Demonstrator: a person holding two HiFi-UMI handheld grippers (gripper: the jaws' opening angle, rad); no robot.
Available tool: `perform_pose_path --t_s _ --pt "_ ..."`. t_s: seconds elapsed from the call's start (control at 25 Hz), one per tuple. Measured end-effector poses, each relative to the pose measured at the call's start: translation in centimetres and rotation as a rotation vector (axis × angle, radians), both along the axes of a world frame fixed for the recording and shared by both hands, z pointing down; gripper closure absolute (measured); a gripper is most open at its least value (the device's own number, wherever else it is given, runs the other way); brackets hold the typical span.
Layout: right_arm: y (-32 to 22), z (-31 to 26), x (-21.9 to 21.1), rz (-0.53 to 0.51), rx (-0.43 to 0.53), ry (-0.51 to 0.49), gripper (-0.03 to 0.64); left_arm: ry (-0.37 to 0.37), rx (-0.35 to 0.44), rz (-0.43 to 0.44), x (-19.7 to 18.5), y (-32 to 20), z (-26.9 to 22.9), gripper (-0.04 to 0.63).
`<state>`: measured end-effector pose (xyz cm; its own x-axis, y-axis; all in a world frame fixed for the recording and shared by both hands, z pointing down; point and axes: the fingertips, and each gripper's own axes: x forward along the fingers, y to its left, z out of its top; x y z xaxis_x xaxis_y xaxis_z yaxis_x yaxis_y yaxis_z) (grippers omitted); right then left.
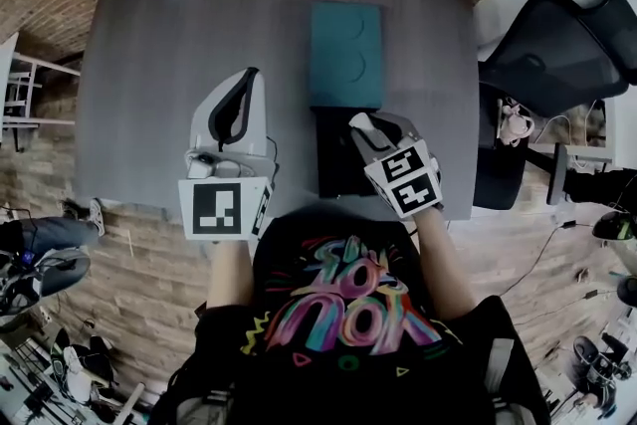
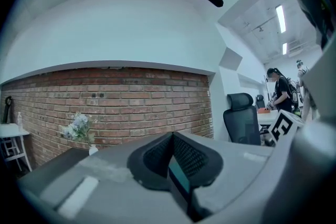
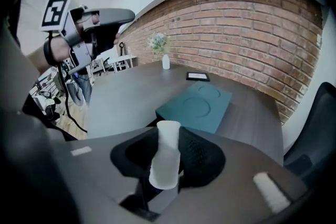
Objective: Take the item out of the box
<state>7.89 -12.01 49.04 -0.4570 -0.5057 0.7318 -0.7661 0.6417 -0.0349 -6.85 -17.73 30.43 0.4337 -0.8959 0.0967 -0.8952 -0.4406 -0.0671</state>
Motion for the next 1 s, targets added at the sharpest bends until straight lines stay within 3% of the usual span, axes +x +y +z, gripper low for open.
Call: perform_pose_path --t_s 0.44,1.0 --pt "-2.5 -7.2 3.3 0.095 0.165 -0.123 0.494 -0.004 0.004 0.030 2.0 -0.5 -0.4 0.594" --pt "-4.6 -15.6 7.2 0.200 0.431 -0.206 0.494 0.018 -0.011 0.073 3.5 -0.8 -0.2 0.594"
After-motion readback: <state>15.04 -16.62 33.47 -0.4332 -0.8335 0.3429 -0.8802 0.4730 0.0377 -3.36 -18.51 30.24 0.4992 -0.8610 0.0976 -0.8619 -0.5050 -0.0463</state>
